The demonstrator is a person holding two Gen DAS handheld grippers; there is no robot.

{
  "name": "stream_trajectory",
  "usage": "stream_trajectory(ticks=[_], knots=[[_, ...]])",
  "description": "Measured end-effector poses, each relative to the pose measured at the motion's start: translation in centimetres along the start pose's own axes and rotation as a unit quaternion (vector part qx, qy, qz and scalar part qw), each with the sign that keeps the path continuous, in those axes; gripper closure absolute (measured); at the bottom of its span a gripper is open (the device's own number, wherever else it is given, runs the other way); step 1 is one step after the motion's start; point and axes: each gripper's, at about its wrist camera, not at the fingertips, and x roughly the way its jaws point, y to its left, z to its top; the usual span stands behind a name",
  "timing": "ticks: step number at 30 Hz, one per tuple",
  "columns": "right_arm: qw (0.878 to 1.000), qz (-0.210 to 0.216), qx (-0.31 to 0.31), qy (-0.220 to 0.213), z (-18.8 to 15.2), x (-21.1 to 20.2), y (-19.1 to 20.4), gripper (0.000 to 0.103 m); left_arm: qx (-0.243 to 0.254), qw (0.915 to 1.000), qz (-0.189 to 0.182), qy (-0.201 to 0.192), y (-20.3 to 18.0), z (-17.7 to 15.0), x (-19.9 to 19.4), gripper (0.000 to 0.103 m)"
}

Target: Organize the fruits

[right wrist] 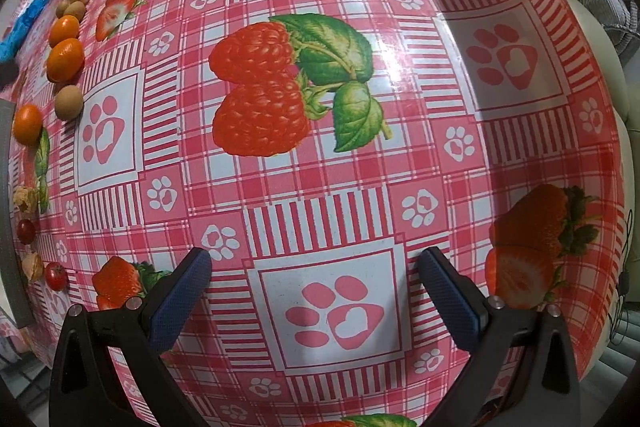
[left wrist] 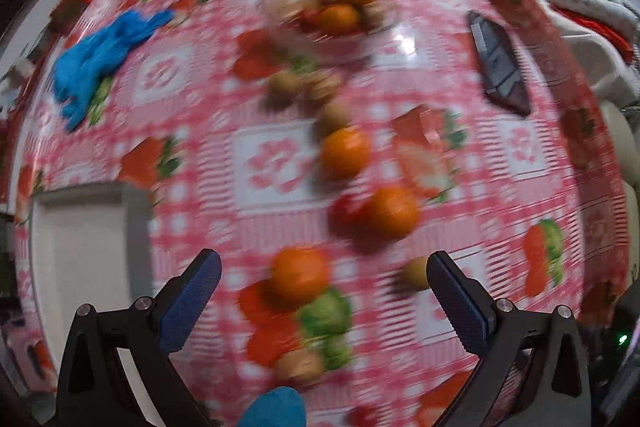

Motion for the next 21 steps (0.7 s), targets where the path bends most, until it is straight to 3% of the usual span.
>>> stream_trajectory(ticks=[3, 15, 21], knots=[[1.0, 0.0, 0.0, -0.001, 0.0, 0.0, 0.0, 0.0, -0.018, 0.9995, -0.015, 0.023, 1.8, -1.0, 0.5, 0.0], [1.0, 0.0, 0.0, -0.006, -0.1, -0.1, 0.0, 0.0, -0.008, 0.9961, 0.02, 0.086, 2.1, -1.2, 6.2, 0.0], [1.0, 0.001, 0.001, 0.0, 0.1, -0.1, -0.1, 0.0, -0.02, 0.9966, 0.018, 0.078, 3.1, -1.7, 6.8, 0.0]])
